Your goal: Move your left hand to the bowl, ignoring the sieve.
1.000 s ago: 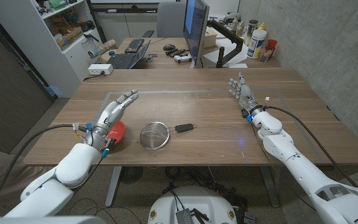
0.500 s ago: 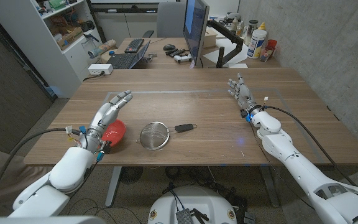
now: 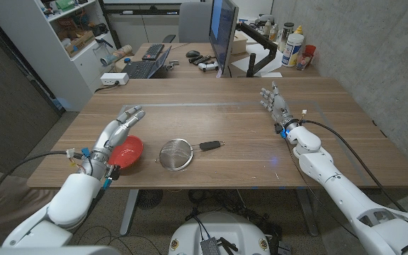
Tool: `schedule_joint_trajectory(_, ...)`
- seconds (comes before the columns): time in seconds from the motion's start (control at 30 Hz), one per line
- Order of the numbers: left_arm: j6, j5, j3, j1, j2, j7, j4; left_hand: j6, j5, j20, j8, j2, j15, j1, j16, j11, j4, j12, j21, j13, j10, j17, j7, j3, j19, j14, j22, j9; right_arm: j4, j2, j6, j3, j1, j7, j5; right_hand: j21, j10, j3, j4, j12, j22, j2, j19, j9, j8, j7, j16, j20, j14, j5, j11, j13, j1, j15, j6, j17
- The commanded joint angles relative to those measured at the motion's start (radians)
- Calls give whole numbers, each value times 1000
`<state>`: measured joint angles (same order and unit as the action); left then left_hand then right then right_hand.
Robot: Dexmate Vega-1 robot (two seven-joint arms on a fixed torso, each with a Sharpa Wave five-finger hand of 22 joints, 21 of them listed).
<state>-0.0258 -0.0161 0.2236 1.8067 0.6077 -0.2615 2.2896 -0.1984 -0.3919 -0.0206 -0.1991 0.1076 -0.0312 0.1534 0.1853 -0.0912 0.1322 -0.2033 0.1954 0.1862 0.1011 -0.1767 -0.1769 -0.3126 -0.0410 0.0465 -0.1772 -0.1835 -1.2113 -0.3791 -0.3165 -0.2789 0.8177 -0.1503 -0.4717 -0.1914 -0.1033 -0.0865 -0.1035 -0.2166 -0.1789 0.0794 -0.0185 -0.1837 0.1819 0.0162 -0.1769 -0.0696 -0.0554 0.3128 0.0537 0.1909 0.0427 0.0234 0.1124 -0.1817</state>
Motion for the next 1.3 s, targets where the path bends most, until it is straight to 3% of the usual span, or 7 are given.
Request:
schedule_joint_trajectory(0.03,-104,-89,62,60,-44,36,76,2,-3,7,3,7,-46,0,1,0,2,2,-2,3,-2,-4,6,5,-3,11,-1,-4,-9,-4,-24,7,7,3,0,-3,-4,-1,-7,-3,-2,21,6,-2,8,-1,-6,1,-5,1,-2,1,1,-2,0,1)
schedule_joint_trajectory(0.57,-201,-181,76,55,-71,82,112,0,-3,-3,2,8,-44,-1,1,-4,2,1,-1,3,-1,-4,2,7,-4,12,-1,-4,-34,-12,-14,15,17,23,-6,-3,-5,0,-6,-3,-2,21,6,-2,9,-1,-6,1,-5,0,-3,0,2,0,2,1)
schedule_joint_trajectory(0.97,-243,-257,91,77,-96,83,136,-5,-4,-2,0,7,-49,1,1,-7,2,0,-1,3,1,-3,2,8,-3,13,-1,-4,-28,-13,-6,13,15,30,-3,-4,-5,0,-6,-4,-2,21,6,-2,10,-3,-6,1,-5,0,-4,0,3,0,5,1)
schedule_joint_trajectory(1.3,-330,-344,87,95,-110,92,180,-5,-5,-6,1,7,-40,2,1,-6,2,1,-2,3,-1,-3,1,8,-2,15,0,-4,-23,-9,-6,8,10,29,-1,-4,-5,1,-5,-4,-2,21,7,-2,10,-2,-6,0,-5,0,-4,0,3,0,5,1)
